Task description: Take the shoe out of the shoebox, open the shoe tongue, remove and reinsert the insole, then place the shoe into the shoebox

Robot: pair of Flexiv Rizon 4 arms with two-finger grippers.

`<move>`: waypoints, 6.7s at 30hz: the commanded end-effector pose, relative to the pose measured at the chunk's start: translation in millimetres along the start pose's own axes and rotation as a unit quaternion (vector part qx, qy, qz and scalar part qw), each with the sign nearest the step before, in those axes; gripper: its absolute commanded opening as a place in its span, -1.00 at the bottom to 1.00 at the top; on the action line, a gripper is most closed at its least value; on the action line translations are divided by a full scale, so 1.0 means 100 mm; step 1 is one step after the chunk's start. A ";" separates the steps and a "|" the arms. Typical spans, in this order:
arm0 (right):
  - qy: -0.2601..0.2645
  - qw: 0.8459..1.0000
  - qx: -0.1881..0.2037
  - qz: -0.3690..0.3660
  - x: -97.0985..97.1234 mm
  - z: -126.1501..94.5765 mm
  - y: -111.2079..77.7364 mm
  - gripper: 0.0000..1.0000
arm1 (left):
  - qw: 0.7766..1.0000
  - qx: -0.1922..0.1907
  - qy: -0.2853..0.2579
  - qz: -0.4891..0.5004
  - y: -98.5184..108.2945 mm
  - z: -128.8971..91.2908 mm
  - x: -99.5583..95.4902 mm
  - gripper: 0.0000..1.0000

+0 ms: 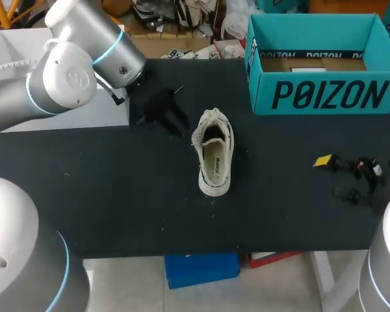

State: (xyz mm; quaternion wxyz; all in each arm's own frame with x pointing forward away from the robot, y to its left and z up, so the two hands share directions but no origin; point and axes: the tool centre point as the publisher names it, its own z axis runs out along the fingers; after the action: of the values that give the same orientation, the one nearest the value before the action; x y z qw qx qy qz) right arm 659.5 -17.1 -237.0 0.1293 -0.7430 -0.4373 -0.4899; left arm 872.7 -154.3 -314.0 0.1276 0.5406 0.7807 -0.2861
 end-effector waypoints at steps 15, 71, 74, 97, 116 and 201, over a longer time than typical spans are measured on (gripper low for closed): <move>0.000 1.000 -0.001 0.000 0.00 -0.02 -0.01 1.00 | 0.985 -0.080 0.122 0.096 -0.01 -0.05 0.11 0.29; 0.000 1.000 -0.001 0.000 0.00 -0.02 -0.01 1.00 | 0.953 -0.101 0.185 0.220 0.36 1.06 0.06 -1.00; 0.000 1.000 -0.001 0.000 0.00 -0.02 -0.01 1.00 | 0.953 -0.094 0.182 0.222 0.32 0.96 0.03 -1.00; 0.000 1.000 -0.001 0.000 0.00 -0.02 -0.01 1.00 | 0.972 -0.126 0.095 0.176 0.00 -0.39 -0.36 -1.00; 0.000 1.000 -0.001 0.000 0.00 -0.02 -0.01 1.00 | 0.973 -0.125 0.085 0.177 -0.04 -0.46 -0.37 -1.00; 0.000 1.000 -0.001 0.000 0.00 -0.02 -0.01 1.00 | 0.893 -0.324 0.011 -0.312 1.51 -2.61 0.27 -1.00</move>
State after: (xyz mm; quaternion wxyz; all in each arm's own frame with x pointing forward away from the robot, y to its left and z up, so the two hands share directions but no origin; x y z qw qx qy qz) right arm 659.4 -17.1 -237.0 0.1293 -0.7430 -0.4373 -0.4899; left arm 1035.9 43.5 -168.2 0.1848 0.2062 0.9603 -0.0357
